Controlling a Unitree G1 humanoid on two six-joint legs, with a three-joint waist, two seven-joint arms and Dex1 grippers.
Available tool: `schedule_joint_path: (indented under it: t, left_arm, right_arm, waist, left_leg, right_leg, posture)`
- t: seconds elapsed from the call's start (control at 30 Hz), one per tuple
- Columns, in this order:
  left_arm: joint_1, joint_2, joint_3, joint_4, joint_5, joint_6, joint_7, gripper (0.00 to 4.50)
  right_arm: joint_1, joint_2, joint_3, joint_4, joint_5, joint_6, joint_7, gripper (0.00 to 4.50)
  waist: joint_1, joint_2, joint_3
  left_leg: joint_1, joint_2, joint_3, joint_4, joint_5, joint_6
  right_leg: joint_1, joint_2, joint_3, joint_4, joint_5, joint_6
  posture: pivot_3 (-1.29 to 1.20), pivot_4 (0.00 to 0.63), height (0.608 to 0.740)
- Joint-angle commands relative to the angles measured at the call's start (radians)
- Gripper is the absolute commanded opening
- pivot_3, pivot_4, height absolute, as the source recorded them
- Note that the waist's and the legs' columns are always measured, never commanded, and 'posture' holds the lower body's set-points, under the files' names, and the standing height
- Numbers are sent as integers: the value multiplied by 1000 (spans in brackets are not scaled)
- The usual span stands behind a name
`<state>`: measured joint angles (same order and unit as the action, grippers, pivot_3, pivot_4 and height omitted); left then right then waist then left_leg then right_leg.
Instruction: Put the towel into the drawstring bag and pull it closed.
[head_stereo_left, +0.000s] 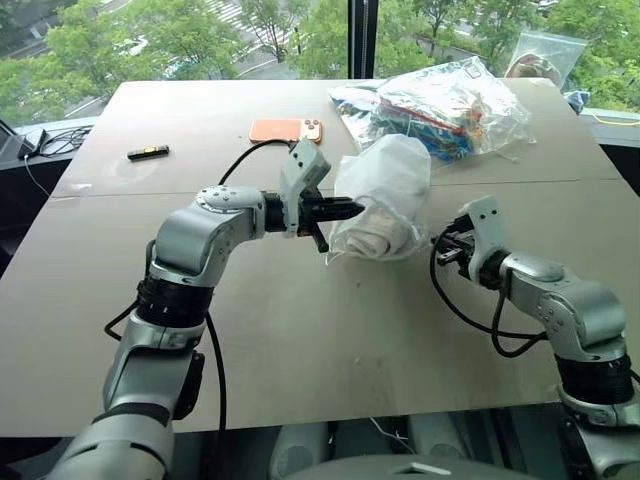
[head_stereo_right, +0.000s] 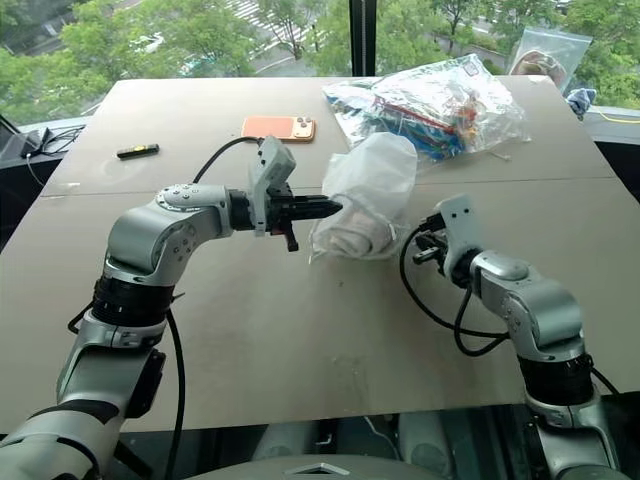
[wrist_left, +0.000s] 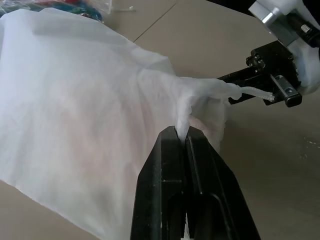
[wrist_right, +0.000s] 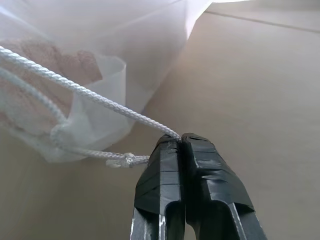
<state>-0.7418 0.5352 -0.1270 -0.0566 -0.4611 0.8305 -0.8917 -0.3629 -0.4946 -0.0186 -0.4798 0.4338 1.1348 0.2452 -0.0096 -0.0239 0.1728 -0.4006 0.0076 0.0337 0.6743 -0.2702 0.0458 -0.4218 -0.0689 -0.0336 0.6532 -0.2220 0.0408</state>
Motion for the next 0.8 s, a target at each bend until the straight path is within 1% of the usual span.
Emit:
schedule_joint_path:
  t: [0.03,0.07,0.13,0.2,0.27,0.33,0.4,0.43,0.5,0.53,0.6,0.67,0.8]
  left_arm:
    - [-16,-9,44,10,-20,6,12,0]
    - [-17,-11,51,15,-25,12,15,0]
    - [-19,-16,71,28,-39,24,23,0]
    - [-24,-28,94,38,-57,45,40,0]
    - [-34,-43,136,55,-87,74,64,0]
    - [-52,-56,203,77,-150,146,85,566]
    - [-52,-50,252,88,-175,166,102,1271]
    - [-45,-43,267,94,-169,158,114,1776]
    - [-23,-23,281,104,-158,147,121,2570]
    - [16,5,279,87,-165,155,94,2958]
    - [122,63,255,20,-176,161,32,2958]
    - [204,97,203,-35,-135,108,12,2958]
    - [293,100,122,-66,-50,-17,15,2958]
  right_arm:
    - [0,-129,19,-113,-74,68,-27,72]
    - [-1,-159,33,-129,-86,82,-29,72]
    - [-22,-145,-10,-187,-50,150,-27,72]
    - [-49,-102,-59,-232,-11,202,-17,72]
    - [-87,-26,-120,-251,35,245,-3,72]
    - [-114,14,-153,-255,53,276,1,0]
    - [-129,36,-178,-255,66,295,4,0]
    - [-135,46,-190,-256,74,304,7,0]
    - [-142,58,-204,-261,85,318,11,0]
    - [-143,58,-208,-261,86,322,12,0]
    - [-141,56,-214,-256,90,320,14,0]
    - [-138,57,-220,-255,94,319,16,0]
    - [-138,60,-218,-245,96,313,18,0]
  waist:
    - [0,0,0]
    - [0,0,0]
    - [-3,0,0]
    - [-7,0,0]
    - [-7,0,0]
    - [-3,0,0]
    - [-2,0,0]
    - [0,0,0]
    - [-1,0,0]
    - [-1,0,0]
    - [-10,0,0]
    - [-14,1,0]
    - [8,0,0]
  left_leg:
    - [0,0,0,0,0,0]
    - [0,0,0,0,0,0]
    - [0,0,0,0,0,0]
    - [0,1,0,0,0,0]
    - [1,1,-1,0,0,0]
    - [1,1,-1,1,0,0]
    - [1,1,-2,2,0,0]
    - [0,1,-2,2,0,1]
    - [0,0,-1,2,0,1]
    - [0,0,-1,2,0,1]
    - [1,-1,-1,2,0,0]
    - [2,-1,-1,-1,2,-3]
    - [1,-1,-5,-1,1,-2]
  right_leg:
    - [0,0,0,0,0,0]
    - [0,0,0,0,0,0]
    - [0,0,0,0,0,0]
    - [0,1,1,1,0,0]
    - [0,2,1,2,0,0]
    - [-1,2,1,3,0,0]
    - [0,2,0,3,0,0]
    - [0,1,0,3,0,0]
    - [0,0,0,3,0,0]
    - [0,0,0,3,0,0]
    - [0,0,1,3,0,0]
    - [-1,0,5,3,0,0]
    - [-1,0,3,3,0,0]
  posture:
    - [0,150,740]
    - [0,150,740]
    - [0,150,740]
    - [0,150,740]
    - [0,150,740]
    - [0,150,740]
    - [0,150,740]
    - [0,150,740]
    - [0,150,740]
    - [0,150,740]
    - [0,150,740]
    - [0,150,740]
    - [0,150,740]
